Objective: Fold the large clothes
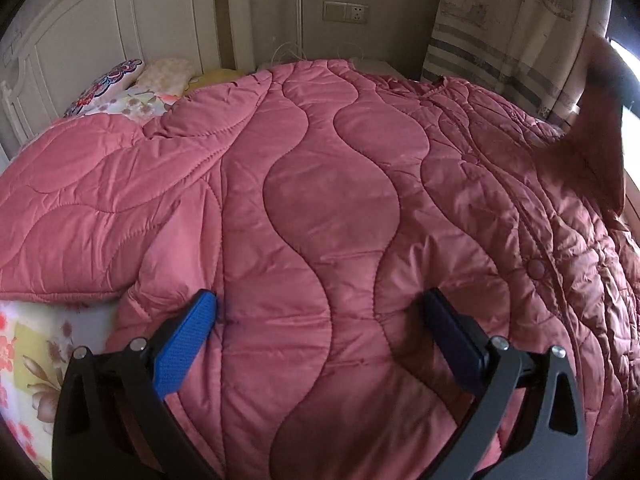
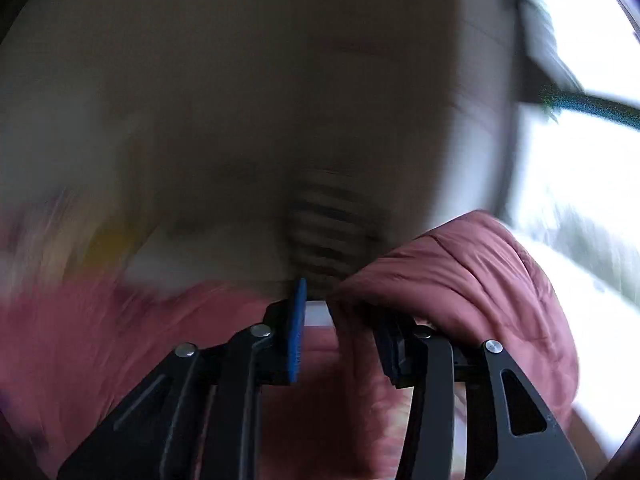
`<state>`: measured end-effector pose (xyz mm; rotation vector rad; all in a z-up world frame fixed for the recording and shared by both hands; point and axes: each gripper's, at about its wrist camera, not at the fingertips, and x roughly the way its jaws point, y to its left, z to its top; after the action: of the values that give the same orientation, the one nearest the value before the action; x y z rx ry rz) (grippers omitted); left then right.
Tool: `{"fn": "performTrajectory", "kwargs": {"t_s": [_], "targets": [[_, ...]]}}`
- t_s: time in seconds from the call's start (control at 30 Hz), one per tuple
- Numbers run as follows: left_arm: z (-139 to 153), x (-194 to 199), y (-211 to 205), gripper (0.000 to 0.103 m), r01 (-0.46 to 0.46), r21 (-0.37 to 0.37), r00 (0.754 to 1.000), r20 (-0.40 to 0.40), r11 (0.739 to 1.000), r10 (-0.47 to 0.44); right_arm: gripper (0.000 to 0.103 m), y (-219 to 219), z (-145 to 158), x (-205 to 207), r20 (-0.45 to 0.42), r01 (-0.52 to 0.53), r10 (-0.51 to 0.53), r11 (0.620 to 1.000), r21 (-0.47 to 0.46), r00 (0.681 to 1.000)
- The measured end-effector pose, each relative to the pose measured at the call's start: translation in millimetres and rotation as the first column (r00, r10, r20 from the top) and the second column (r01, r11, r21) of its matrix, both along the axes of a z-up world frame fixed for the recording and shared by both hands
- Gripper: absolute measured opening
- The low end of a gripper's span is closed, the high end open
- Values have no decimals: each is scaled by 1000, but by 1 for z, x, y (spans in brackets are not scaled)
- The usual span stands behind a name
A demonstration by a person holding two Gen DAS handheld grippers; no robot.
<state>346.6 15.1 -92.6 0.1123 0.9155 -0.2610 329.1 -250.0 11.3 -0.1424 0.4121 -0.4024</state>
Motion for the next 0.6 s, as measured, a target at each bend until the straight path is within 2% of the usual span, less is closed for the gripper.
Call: {"fn": "performTrajectory", "kwargs": {"t_s": [0.03, 0.07, 0.1, 0.13, 0.2, 0.23, 0.3, 0.33, 0.43, 0.5, 0.53, 0.57, 0.6], "targets": [[0, 0, 0, 101, 0, -3, 1000, 0, 1000, 0, 55, 36, -13, 11, -75, -89, 83, 993, -81, 994], [0, 0, 1, 101, 0, -4, 1000, 0, 1000, 0, 89, 57, -25, 19, -148, -167, 151, 980, -107, 977], [0, 0, 1, 101, 0, -4, 1000, 0, 1000, 0, 93, 82, -48, 29, -262, -264, 226, 957, -120, 938], [-1, 0, 1, 101, 0, -2, 1000, 0, 1000, 0, 93, 98, -68, 33, -341, -304, 241, 942, -145, 909], [-1, -1, 1, 101, 0, -3, 1000, 1, 1000, 0, 92, 110, -98, 34, -436, -344, 237, 920, -185, 868], [-1, -1, 1, 101, -1, -4, 1000, 1, 1000, 1, 92, 107, -104, 30, -439, -345, 238, 921, -181, 866], [-1, -1, 1, 101, -1, -1, 1000, 2, 1000, 1, 92, 83, -94, 23, -427, -321, 252, 942, -97, 868], [-1, -2, 0, 101, -2, 4, 1000, 3, 1000, 2, 92, 63, -85, 17, -409, -288, 246, 957, -45, 879], [0, -2, -2, 101, 1, 20, 1000, -5, 1000, -1, 92, 2, -58, -15, -287, -144, 174, 982, 120, 942], [6, 3, -4, 101, 7, -4, 999, -43, 1000, -7, 92, -37, -54, -26, -230, -14, 72, 970, 243, 971], [10, 8, -5, 100, 6, -28, 999, -51, 1000, -7, 92, -60, -59, -33, -223, 57, 13, 951, 303, 975], [20, 14, -5, 100, 3, -85, 999, -47, 996, -7, 92, -70, -63, -34, -230, 114, -33, 930, 350, 973], [28, 20, -4, 100, -1, -131, 999, -38, 991, -4, 92, -90, -77, -39, -247, 179, -79, 891, 418, 966]]}}
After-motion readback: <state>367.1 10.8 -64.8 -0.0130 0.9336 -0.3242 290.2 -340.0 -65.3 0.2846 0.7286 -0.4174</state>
